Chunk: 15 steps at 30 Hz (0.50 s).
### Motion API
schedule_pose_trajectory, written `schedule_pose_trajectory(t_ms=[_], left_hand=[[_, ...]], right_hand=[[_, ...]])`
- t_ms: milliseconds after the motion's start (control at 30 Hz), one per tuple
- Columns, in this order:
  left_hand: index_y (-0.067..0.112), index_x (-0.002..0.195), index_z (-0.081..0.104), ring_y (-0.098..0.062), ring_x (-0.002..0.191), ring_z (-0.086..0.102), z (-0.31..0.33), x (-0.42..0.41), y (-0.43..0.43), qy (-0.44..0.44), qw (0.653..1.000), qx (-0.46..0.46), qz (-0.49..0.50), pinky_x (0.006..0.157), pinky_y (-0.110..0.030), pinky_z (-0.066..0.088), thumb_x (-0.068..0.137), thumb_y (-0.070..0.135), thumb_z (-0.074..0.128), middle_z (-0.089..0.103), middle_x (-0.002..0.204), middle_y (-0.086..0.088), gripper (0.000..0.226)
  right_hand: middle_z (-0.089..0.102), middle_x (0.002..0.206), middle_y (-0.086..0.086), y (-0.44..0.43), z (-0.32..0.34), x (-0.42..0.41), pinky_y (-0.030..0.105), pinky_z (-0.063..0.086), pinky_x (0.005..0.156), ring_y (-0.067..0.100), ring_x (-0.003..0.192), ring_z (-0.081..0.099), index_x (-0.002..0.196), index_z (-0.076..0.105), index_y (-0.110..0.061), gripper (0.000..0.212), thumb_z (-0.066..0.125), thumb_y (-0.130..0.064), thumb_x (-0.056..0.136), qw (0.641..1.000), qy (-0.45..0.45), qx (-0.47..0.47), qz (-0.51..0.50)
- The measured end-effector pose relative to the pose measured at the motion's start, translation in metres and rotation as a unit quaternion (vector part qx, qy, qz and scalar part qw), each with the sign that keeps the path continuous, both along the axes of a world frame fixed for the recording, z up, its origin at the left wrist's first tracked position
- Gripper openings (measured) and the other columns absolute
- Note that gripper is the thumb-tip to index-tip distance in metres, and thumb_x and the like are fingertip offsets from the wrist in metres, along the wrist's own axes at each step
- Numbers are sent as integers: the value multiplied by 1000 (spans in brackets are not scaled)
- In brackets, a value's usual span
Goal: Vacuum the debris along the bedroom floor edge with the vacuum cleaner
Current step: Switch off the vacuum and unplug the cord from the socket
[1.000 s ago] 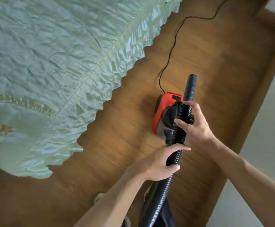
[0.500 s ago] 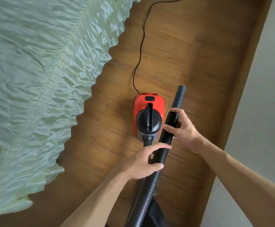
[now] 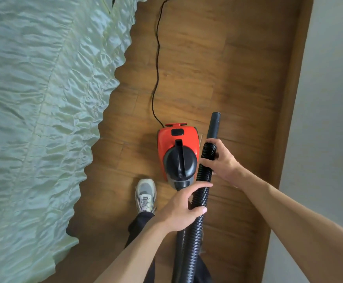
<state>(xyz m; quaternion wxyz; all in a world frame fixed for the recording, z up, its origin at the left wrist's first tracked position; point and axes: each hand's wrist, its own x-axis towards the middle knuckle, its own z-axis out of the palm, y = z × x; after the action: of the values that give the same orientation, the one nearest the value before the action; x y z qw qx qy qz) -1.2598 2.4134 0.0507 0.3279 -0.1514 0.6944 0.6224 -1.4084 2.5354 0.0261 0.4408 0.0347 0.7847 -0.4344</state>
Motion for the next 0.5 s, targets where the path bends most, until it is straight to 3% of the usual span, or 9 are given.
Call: schedule_pose_trajectory(t_ms=[100,233,367,500], left_hand=[[50,134,49,-2,89,60,-15,-6,-8,-1,1000,4,2,89,-29,55,91,14,62,56,115,13,57],[51,135,47,5,94,57,-31,-12,-19,-12,1000,2,5,84,-14,47,92,14,63,53,127,12,59],[48,135,47,4,91,57,-45,-19,-30,-31,999,13,0,77,-5,44,92,13,62,55,124,11,58],[48,135,46,3,104,54,-54,-26,-31,-42,999,27,-22,80,4,37,92,14,62,50,135,17,57]], right_hand=[[59,105,2,-14,-12,-8,49,57,85,23,95,62,134,41,-33,61,72,-18,84,999,5,52,17],[57,112,7,-34,-36,-16,36,46,85,27,109,51,138,38,-29,63,69,-21,83,988,25,130,82],[38,135,9,-64,-50,-30,39,40,99,30,123,36,148,31,-22,71,65,-24,85,935,128,241,227],[39,147,6,-94,-70,-42,40,36,107,29,134,36,151,28,-18,71,63,-29,90,900,170,233,328]])
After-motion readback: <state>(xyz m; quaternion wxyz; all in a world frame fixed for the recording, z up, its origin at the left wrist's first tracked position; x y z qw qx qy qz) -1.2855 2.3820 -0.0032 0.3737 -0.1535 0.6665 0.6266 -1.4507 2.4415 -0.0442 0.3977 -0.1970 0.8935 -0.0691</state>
